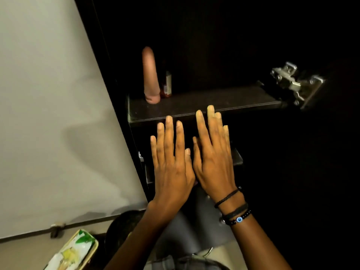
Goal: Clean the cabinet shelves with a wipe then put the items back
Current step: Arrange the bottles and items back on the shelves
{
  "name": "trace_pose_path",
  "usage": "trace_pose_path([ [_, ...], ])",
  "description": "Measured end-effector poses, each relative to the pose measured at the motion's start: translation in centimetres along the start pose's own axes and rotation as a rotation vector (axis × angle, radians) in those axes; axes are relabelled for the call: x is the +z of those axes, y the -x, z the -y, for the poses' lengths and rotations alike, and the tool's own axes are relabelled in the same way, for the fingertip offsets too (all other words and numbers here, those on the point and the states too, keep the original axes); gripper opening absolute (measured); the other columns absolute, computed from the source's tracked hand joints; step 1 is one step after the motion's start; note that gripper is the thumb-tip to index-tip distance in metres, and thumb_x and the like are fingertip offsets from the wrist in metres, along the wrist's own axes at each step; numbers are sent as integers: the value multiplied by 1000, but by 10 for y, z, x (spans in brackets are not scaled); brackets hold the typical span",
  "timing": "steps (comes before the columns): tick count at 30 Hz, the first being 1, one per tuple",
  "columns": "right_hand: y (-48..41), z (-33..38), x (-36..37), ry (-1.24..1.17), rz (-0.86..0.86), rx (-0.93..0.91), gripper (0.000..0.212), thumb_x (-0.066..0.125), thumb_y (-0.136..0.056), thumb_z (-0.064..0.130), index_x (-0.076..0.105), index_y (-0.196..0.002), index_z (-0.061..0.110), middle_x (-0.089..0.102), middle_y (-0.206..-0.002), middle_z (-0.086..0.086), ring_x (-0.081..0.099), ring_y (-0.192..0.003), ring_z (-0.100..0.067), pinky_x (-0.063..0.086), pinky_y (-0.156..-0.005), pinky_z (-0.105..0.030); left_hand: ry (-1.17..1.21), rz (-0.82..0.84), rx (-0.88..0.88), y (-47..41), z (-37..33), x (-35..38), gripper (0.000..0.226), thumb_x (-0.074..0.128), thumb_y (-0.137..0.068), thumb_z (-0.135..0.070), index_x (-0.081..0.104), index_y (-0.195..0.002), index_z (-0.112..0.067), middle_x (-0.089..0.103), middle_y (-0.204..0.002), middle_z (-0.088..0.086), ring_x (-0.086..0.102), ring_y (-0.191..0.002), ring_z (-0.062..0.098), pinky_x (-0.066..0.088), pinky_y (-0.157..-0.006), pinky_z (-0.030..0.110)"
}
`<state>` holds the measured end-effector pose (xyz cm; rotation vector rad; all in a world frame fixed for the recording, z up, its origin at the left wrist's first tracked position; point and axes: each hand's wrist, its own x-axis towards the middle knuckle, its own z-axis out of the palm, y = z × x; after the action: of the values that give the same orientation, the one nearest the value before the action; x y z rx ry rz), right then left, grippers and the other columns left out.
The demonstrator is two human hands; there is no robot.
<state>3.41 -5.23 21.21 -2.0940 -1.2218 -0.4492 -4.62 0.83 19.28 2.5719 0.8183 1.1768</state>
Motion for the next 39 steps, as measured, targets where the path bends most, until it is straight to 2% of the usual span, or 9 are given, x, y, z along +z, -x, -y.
trace_pose_path([
  [3,39,-25,22,-89,68,125,61,43,-99,21,11,-151,23,0,-160,4,1,-148,-11,10,-122,-36,53,170,50,34,0,24,58,36,-98,-17,9,-149,-11,3,-158,10,1,-146,25,8,-119,48],
  [9,129,-81,62,-344,224,763,74,63,-86,8,24,-148,16,23,-156,-1,20,-143,-10,15,-108,-7,180,641,-28,99,11,71,61,17,-88,-25,12,-148,-15,17,-156,5,9,-144,18,17,-118,44],
  [13,168,-114,63,-269,284,988,74,64,-81,-2,31,-145,13,33,-150,-5,40,-134,-20,27,-97,-9,159,857,6,139,25,107,57,35,-86,-17,28,-142,-10,47,-140,14,47,-128,30,45,-100,49],
  [18,196,-146,68,-134,454,1102,73,70,-78,5,35,-141,16,38,-147,-8,44,-130,-28,39,-105,-34,57,1029,100,154,19,132,51,30,-99,-23,20,-147,-9,23,-155,9,23,-142,23,21,-116,34],
  [22,198,-170,75,-75,646,1064,56,74,-75,18,47,-124,15,56,-128,-11,55,-116,-32,47,-91,-36,78,1079,113,149,17,158,51,34,-100,-21,18,-148,-11,20,-156,7,20,-143,20,15,-115,28],
  [28,194,-201,89,-36,851,764,47,68,-79,23,55,-124,27,54,-120,-8,60,-106,-31,48,-86,-31,170,1199,79,148,6,194,58,29,-90,-9,19,-147,-8,15,-156,11,16,-145,23,12,-118,32],
  [33,197,-222,104,10,957,580,33,57,-85,21,59,-118,18,57,-115,-12,60,-101,-34,47,-81,-34,270,1120,22,151,-1,227,65,31,-76,-2,39,-141,-7,34,-148,17,35,-136,33,30,-113,39],
  [36,195,-232,107,19,952,551,25,54,-86,15,65,-109,17,64,-112,-13,62,-99,-36,48,-78,-35,241,1166,46,146,-9,235,68,43,-79,8,34,-143,-10,23,-154,9,21,-143,25,18,-117,32],
  [39,199,-238,108,26,960,554,22,55,-88,18,68,-105,18,68,-106,-15,62,-97,-39,50,-79,-39,252,1145,31,153,-8,252,59,39,-80,-2,44,-138,-8,29,-152,11,30,-139,28,26,-115,37],
])
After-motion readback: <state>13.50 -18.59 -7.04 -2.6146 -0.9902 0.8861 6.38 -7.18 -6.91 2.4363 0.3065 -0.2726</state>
